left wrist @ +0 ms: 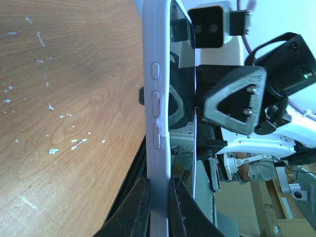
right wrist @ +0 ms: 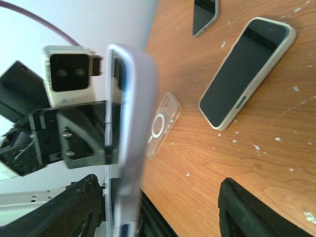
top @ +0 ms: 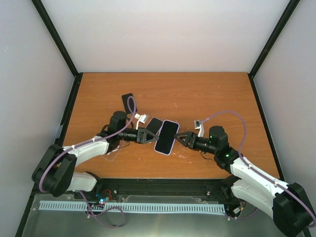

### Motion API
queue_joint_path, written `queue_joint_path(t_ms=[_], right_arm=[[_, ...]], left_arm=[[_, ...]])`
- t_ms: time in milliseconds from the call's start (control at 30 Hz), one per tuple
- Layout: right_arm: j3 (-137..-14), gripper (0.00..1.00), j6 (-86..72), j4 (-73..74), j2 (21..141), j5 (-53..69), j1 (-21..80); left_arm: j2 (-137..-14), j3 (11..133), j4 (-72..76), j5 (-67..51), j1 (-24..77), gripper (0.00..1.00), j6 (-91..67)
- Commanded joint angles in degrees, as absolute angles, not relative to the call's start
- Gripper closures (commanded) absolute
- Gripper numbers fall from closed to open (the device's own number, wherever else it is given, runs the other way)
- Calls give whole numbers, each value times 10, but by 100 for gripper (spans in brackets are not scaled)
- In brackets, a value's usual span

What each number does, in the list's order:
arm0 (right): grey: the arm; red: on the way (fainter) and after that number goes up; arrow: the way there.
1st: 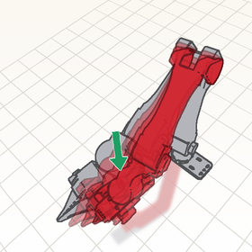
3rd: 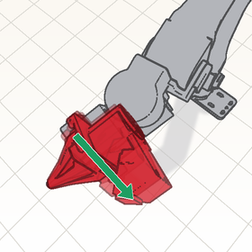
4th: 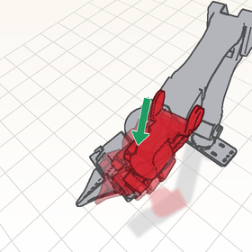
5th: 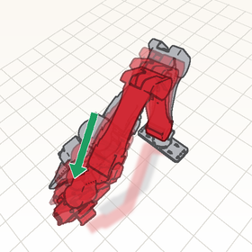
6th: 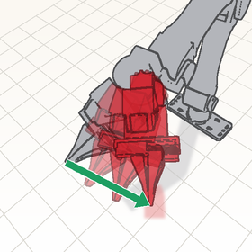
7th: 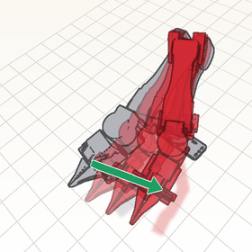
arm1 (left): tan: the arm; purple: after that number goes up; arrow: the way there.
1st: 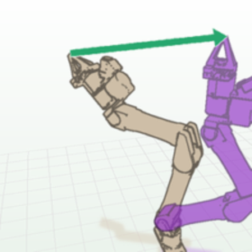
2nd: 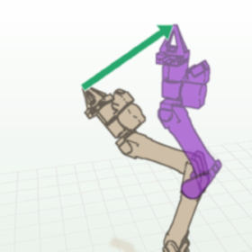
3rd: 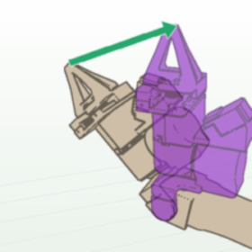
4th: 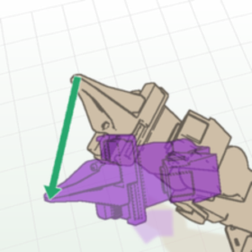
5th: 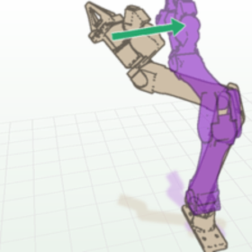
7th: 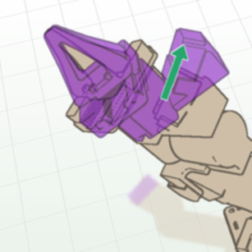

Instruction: Put the phone into the phone case

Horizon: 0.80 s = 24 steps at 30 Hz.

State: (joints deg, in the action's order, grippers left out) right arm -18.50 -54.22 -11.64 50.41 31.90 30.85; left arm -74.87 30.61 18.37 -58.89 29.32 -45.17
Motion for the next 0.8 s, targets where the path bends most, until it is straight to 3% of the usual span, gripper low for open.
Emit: queue_joint_path(t_ms=[0,500,567,667,767], right_arm=[[-184,36,-564,-177,510,352,308],[-203,47,-589,-225,599,348,309],[-204,55,-594,-239,613,352,309],[-208,76,-592,-246,627,352,308],[-217,91,-576,-229,639,346,308]], left_arm=[[-778,337,256,-587,294,100,-472],[-841,342,334,-597,294,100,-508],[-846,341,338,-598,294,100,-512],[-849,341,338,-595,294,98,-511],[-851,344,323,-587,294,84,-507]])
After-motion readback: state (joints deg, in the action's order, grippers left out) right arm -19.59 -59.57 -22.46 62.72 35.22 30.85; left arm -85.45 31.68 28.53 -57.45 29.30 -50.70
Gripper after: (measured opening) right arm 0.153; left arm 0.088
